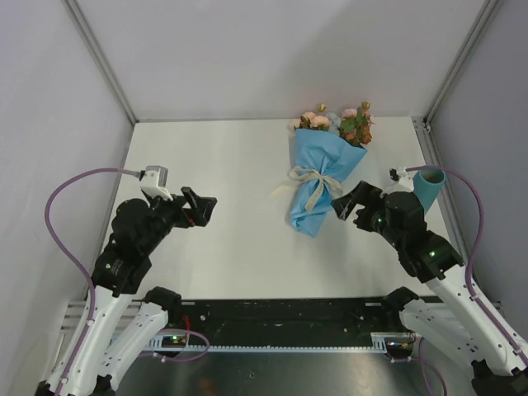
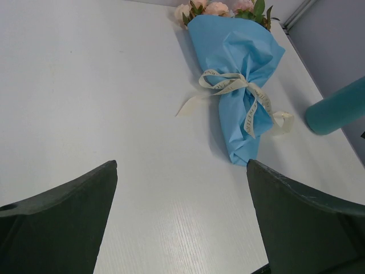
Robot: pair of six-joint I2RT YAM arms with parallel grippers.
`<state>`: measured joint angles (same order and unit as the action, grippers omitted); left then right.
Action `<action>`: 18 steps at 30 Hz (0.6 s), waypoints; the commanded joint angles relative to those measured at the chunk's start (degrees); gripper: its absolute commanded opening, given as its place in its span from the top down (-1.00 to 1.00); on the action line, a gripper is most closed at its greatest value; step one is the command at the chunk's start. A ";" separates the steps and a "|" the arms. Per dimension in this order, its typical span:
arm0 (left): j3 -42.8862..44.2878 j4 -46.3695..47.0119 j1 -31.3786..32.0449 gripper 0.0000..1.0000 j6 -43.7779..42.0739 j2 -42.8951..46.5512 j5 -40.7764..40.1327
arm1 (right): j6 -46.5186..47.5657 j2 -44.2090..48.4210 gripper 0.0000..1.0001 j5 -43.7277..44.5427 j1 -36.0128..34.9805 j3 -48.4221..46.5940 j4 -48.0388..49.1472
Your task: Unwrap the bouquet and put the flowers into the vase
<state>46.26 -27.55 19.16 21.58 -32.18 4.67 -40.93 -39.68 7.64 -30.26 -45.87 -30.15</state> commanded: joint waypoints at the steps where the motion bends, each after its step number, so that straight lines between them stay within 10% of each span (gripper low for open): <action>1: -0.21 1.29 0.18 -0.99 -0.33 0.77 -0.55 | -0.77 0.81 -0.99 1.95 0.08 -1.38 1.35; 18: -0.17 0.37 0.09 -0.99 -0.43 1.13 -3.37 | -4.88 -14.59 -0.82 12.68 -11.96 3.03 17.34</action>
<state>46.19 -27.59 19.16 21.56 -31.70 2.55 -44.91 -48.16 16.45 -39.53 -44.53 -21.71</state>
